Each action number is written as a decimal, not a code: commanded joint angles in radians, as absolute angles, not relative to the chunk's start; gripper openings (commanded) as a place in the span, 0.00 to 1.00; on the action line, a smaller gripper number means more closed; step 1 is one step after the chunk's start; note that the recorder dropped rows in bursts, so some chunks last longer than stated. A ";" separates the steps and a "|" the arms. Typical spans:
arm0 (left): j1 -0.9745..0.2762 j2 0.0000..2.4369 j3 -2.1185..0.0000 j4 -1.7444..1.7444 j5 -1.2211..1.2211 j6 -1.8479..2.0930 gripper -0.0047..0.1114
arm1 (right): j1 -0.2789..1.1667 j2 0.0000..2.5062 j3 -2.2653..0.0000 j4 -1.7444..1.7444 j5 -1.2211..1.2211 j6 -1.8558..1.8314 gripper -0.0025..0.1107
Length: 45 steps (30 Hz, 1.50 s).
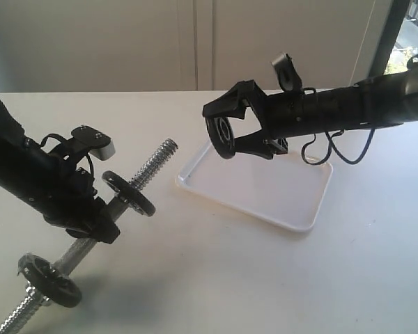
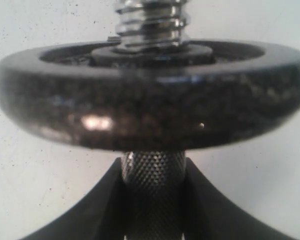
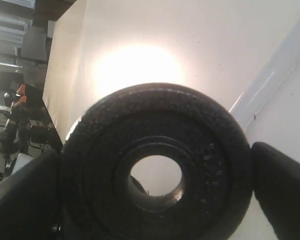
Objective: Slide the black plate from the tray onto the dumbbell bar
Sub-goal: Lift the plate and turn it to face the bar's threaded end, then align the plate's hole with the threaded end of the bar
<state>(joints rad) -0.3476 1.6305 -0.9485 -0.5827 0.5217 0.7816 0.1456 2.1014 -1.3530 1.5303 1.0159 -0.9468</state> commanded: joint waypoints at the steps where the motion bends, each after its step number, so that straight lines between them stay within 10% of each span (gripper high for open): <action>1: -0.351 1.582 -0.972 -0.730 0.540 0.827 0.04 | 0.140 2.125 -1.366 1.695 1.091 -1.000 0.02; 45: -0.351 1.582 -0.972 -0.776 0.551 0.894 0.04 | 0.251 2.179 -1.394 1.744 1.189 -1.012 0.02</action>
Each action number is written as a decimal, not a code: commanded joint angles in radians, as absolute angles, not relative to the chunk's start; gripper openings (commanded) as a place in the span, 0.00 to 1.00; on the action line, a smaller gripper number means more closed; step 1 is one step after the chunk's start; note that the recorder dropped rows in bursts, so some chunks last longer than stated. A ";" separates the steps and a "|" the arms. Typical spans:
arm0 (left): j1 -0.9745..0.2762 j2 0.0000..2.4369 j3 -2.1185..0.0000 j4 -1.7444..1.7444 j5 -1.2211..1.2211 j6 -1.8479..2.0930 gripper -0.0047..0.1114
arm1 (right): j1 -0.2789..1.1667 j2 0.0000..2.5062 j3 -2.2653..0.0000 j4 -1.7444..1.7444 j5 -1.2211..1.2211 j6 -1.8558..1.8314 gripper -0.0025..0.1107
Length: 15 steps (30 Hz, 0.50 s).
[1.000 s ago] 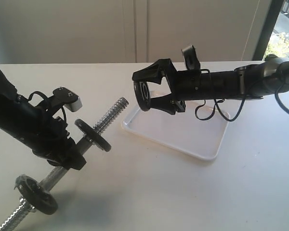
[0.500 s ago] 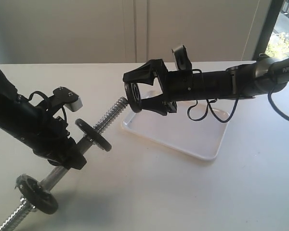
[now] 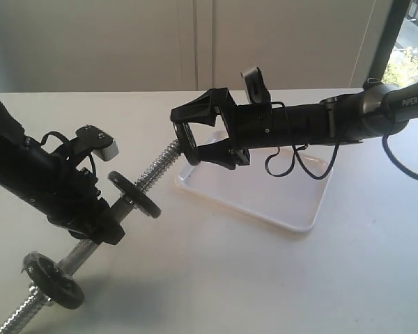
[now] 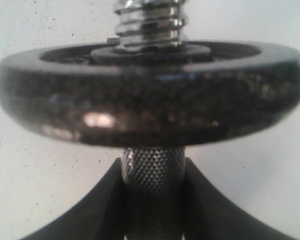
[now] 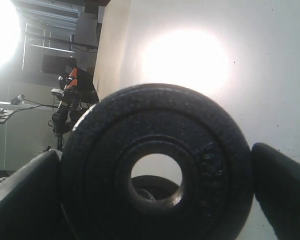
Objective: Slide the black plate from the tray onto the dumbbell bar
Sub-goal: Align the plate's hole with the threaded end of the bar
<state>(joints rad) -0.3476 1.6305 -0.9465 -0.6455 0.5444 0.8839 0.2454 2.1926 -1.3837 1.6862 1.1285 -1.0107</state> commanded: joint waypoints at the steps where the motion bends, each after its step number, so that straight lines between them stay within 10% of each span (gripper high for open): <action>1: -0.351 1.582 -0.972 -0.776 0.551 0.894 0.04 | 0.251 2.179 -1.394 1.744 1.189 -1.012 0.02; 15: -0.351 1.582 -0.972 -0.776 0.551 0.894 0.04 | 0.270 2.179 -1.394 1.744 1.191 -1.012 0.02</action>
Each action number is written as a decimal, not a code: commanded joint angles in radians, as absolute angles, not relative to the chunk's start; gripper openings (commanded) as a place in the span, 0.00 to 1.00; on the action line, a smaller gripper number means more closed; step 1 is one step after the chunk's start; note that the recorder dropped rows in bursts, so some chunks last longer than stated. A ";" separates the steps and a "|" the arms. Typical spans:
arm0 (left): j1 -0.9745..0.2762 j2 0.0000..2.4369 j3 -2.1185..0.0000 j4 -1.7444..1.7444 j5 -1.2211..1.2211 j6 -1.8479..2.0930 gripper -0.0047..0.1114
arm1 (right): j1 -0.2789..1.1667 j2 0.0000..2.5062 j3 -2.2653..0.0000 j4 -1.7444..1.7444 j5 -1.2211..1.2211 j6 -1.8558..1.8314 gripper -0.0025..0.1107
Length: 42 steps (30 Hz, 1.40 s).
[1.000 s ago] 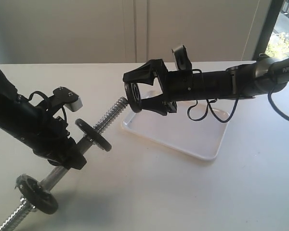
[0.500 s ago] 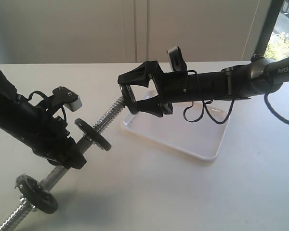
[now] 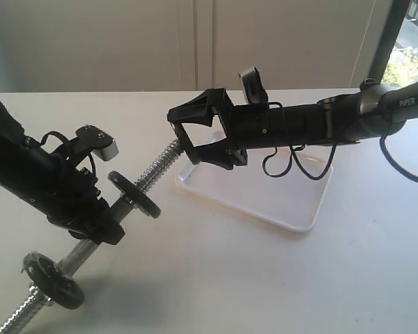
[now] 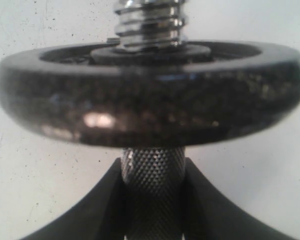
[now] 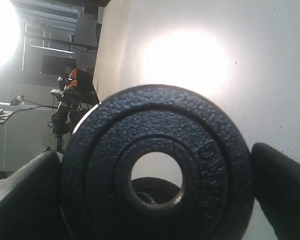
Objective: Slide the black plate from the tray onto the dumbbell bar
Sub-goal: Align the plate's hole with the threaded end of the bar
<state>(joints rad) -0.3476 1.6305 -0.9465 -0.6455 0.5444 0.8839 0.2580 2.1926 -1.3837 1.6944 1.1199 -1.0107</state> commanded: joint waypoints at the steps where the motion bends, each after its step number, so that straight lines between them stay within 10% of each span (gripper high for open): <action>1: -0.351 1.582 -0.972 -0.776 0.551 0.894 0.04 | 0.266 2.179 -1.394 1.744 1.189 -1.012 0.02; 42: -0.351 1.582 -0.972 -0.776 0.549 0.894 0.04 | 0.253 2.187 -1.585 1.408 1.221 -0.728 0.02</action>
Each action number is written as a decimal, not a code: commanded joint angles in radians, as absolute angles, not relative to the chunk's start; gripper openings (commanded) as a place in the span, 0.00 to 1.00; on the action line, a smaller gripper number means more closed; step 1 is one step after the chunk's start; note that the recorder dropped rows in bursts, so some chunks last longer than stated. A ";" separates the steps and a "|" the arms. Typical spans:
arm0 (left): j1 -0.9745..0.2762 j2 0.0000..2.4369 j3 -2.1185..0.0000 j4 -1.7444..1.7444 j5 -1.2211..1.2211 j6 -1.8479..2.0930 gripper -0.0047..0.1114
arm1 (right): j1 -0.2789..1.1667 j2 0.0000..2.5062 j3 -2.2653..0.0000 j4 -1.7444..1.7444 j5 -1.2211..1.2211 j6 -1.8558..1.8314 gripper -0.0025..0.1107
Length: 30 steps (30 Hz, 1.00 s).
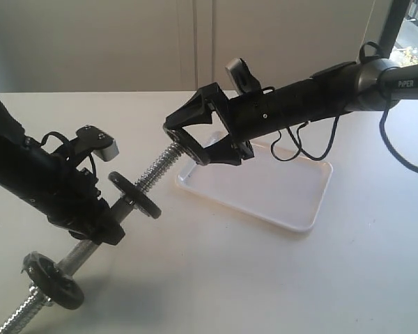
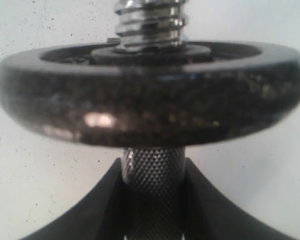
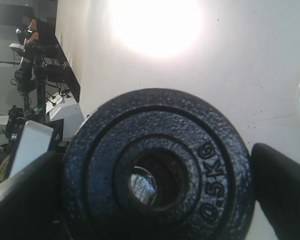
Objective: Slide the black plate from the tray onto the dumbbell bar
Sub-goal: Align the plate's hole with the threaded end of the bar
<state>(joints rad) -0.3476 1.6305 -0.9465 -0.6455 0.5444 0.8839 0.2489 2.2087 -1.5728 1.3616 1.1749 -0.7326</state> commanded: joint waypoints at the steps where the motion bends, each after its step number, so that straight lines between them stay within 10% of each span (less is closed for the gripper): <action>1: -0.351 1.582 -0.972 -0.776 0.549 0.894 0.04 | 0.253 2.183 -1.585 1.408 1.221 -0.725 0.02; 30: -0.351 1.582 -0.972 -0.776 0.549 0.894 0.04 | 0.278 2.164 -1.585 1.416 1.221 -0.709 0.02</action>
